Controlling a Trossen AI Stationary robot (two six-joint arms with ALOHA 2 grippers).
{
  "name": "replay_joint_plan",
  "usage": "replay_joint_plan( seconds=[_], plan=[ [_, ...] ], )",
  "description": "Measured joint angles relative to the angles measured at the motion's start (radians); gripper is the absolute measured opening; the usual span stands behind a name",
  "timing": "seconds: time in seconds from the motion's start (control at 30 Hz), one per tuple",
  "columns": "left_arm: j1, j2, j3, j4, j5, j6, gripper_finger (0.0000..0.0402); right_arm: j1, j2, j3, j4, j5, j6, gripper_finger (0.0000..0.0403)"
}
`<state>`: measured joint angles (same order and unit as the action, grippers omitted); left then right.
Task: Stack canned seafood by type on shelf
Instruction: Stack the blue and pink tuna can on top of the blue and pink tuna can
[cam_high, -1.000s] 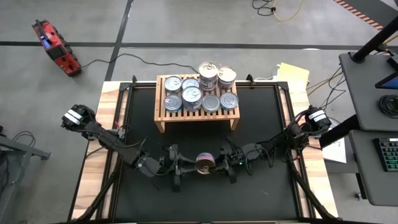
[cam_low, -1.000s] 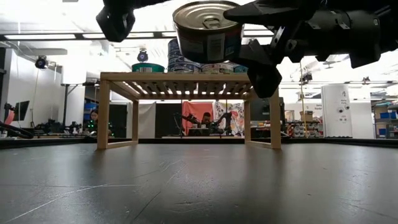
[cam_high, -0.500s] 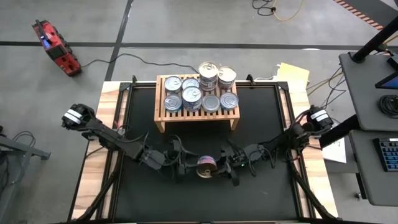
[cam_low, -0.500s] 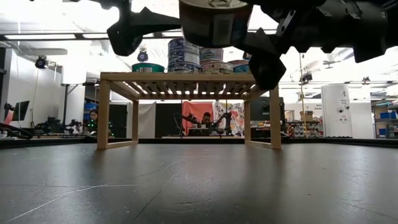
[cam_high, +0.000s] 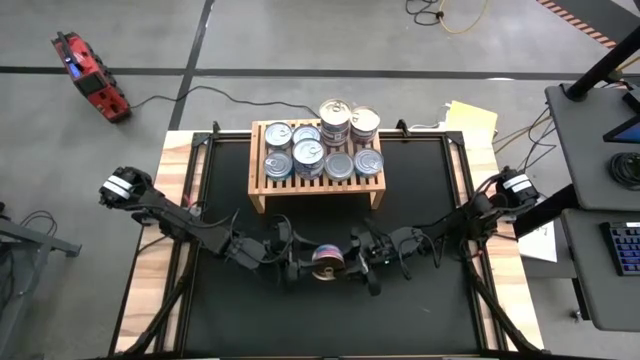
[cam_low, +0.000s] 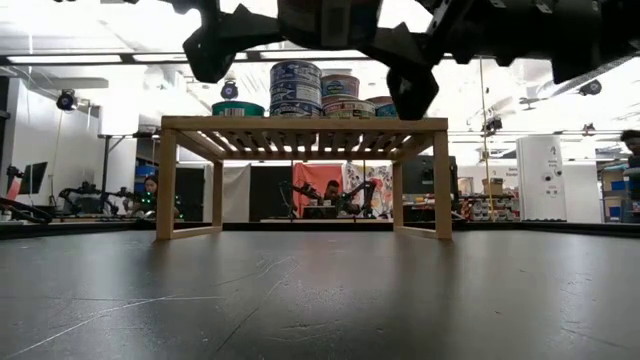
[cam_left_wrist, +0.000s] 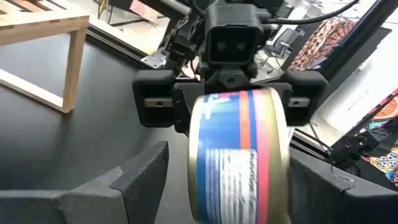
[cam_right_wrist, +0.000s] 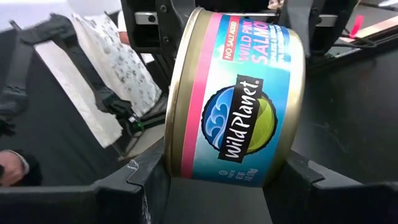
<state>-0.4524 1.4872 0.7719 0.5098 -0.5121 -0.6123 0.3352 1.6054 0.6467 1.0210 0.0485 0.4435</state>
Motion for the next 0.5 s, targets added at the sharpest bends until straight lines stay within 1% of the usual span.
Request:
replay_joint_plan(
  seconds=[0.17, 0.27, 0.37, 0.5],
  plan=[
    [0.004, 0.0, 0.0, -0.001, 0.0, 0.013, 0.0258, -0.002, -0.001, 0.054, -0.099, 0.002, -0.042, 0.0191],
    [0.003, 0.0, 0.0, 0.0, 0.002, 0.022, 0.0248, -0.002, -0.001, 0.071, -0.131, 0.003, -0.05, 0.0191],
    [0.003, 0.0, 0.0, 0.002, 0.002, 0.023, 0.0226, -0.002, -0.001, 0.074, -0.131, 0.005, -0.053, 0.0191],
    [0.003, 0.0, 0.0, 0.003, 0.011, 0.028, 0.0178, -0.002, -0.001, 0.074, -0.134, 0.003, -0.057, 0.0191]
  ],
)
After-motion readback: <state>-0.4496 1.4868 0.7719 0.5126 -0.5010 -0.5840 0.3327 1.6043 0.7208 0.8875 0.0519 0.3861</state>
